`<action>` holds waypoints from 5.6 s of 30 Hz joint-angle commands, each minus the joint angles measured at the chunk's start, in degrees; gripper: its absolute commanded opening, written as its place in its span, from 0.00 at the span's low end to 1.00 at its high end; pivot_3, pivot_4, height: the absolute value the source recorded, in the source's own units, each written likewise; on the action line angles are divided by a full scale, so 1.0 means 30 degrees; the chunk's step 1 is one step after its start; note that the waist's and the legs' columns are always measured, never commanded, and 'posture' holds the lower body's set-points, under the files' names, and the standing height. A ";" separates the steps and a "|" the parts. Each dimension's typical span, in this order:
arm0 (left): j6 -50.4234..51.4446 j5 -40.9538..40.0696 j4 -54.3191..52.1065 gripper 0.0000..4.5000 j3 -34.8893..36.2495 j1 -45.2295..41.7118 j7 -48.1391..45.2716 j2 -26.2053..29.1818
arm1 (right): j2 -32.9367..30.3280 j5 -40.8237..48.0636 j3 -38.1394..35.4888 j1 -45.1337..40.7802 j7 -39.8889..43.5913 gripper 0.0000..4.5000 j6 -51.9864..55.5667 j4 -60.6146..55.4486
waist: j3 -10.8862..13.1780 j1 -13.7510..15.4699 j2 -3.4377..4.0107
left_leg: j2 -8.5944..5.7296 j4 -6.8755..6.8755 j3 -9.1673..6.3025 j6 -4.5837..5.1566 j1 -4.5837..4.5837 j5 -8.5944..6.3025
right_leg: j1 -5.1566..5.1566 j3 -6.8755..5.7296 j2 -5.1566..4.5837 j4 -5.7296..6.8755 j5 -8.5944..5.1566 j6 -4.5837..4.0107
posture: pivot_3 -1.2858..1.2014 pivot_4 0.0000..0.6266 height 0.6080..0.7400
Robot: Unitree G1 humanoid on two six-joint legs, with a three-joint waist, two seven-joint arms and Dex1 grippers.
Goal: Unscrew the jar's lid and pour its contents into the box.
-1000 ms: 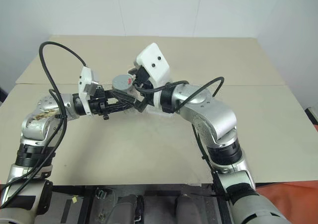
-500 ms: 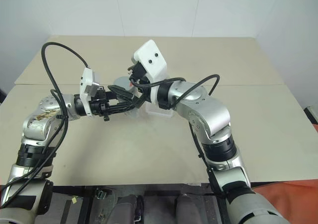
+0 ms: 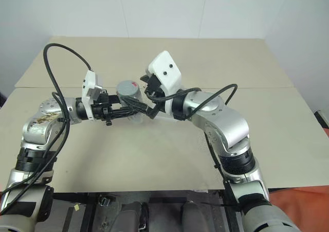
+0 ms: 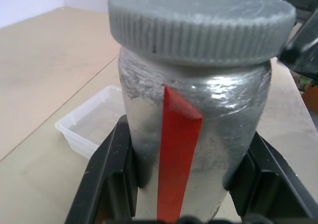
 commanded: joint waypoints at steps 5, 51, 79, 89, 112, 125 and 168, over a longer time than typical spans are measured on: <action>-0.0599 -0.0329 -0.0534 0.44 0.0328 -0.0199 -0.0578 0.0221 | -0.0902 0.0086 -0.1638 0.0202 -0.0470 0.99 0.0095 -0.0550 | 0.0000 0.0000 0.0000 | 0.0001 0.0000 -0.0004 0.0000 -0.0001 0.0000 | 0.0000 0.0000 0.0000 0.0000 0.0000 0.0000 | 0.52 0.24 1.00; -0.1352 0.0350 0.0743 0.44 -0.0007 -0.0711 -0.1059 -0.0244 | -0.2563 0.3017 -0.2427 0.0952 0.1745 0.99 -0.0227 -0.2257 | 0.0000 -0.0037 -0.0001 | 0.0002 0.0002 -0.0016 0.0002 0.0003 0.0000 | 0.0002 0.0008 0.0004 -0.0030 0.0000 0.0000 | 0.52 0.24 1.00; -0.1478 0.0361 0.0547 0.44 -0.0282 -0.0957 -0.1166 -0.0425 | 0.0505 0.0725 -0.0592 -0.1295 0.0513 0.99 -0.0648 0.0742 | 0.0000 -0.0006 0.0000 | 0.0001 0.0002 -0.0002 0.0002 -0.0001 0.0000 | 0.0000 0.0001 0.0003 0.0010 0.0000 0.0000 | 0.52 0.24 1.00; -0.1552 0.0336 0.0664 0.44 -0.0190 -0.1052 -0.1331 -0.0247 | 0.0027 0.0609 -0.0871 -0.0812 0.0661 0.99 -0.0515 0.0266 | 0.0000 -0.0006 0.0000 | 0.0001 0.0002 -0.0001 0.0001 -0.0001 0.0000 | 0.0001 0.0001 0.0002 0.0007 0.0000 0.0000 | 0.52 0.24 1.00; -0.1567 0.0074 0.0109 0.44 -0.0063 -0.0690 -0.1597 -0.0011 | -0.0707 0.0844 -0.1067 -0.0562 0.2231 0.99 -0.1201 0.0688 | 0.0000 -0.0009 -0.0001 | 0.0001 0.0002 -0.0002 0.0002 -0.0001 0.0000 | 0.0000 0.0002 0.0003 0.0002 0.0000 0.0000 | 0.52 0.24 1.00; -0.1356 -0.0020 -0.0229 0.44 -0.0112 -0.0467 -0.1626 0.0106 | -0.0109 0.1001 -0.0889 -0.0853 0.2604 0.99 -0.1285 0.0718 | 0.0000 -0.0006 -0.0001 | 0.0001 0.0002 -0.0003 0.0002 -0.0001 0.0000 | 0.0001 0.0001 0.0002 0.0006 0.0000 0.0000 | 0.52 0.24 1.00; -0.1261 -0.0070 -0.0397 0.44 -0.0047 -0.0469 -0.1786 0.0442 | -0.0194 0.0813 -0.1074 -0.0715 0.2238 0.99 -0.1274 0.0643 | 0.0000 -0.0006 0.0000 | 0.0001 0.0002 0.0000 0.0002 -0.0001 0.0000 | 0.0000 0.0001 0.0002 0.0007 0.0000 0.0000 | 0.52 0.24 1.00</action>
